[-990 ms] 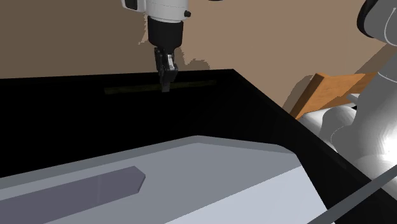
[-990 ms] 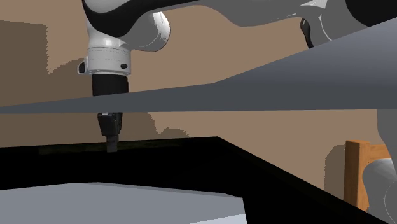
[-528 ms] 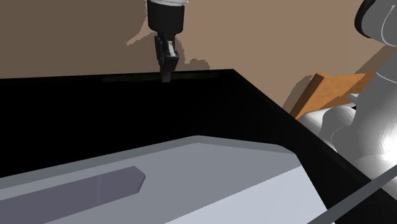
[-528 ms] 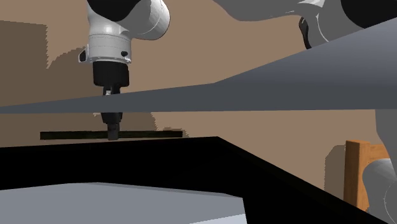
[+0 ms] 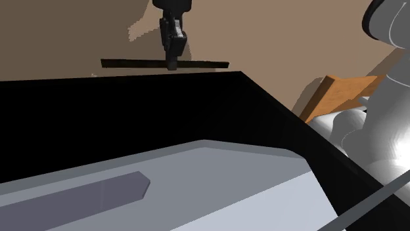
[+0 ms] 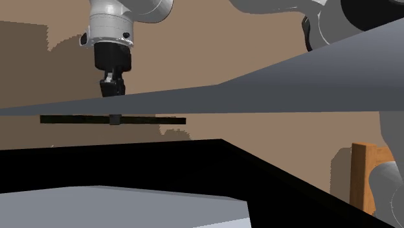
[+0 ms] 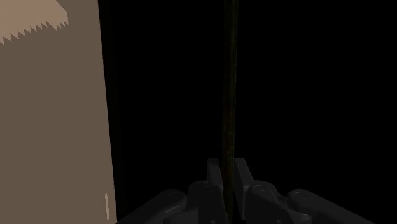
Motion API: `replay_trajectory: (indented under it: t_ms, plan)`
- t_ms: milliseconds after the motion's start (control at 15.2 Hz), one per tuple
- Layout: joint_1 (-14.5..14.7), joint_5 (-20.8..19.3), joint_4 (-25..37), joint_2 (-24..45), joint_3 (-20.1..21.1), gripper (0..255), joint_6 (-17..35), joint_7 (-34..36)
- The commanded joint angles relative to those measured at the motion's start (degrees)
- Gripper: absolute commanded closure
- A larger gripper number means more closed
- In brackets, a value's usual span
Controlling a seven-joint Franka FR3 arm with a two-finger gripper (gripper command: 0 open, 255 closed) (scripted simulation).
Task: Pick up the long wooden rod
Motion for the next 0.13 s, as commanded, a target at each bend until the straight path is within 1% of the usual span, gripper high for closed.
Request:
replay_trajectory:
  t_ms: [0, 66]
  plan:
    - [0.1, -0.1, 1.8, 0.5, 0.0, 255, -1.3, 0.0]
    - [0.0, -0.1, 1.8, 0.5, 0.0, 255, -1.3, 0.0]
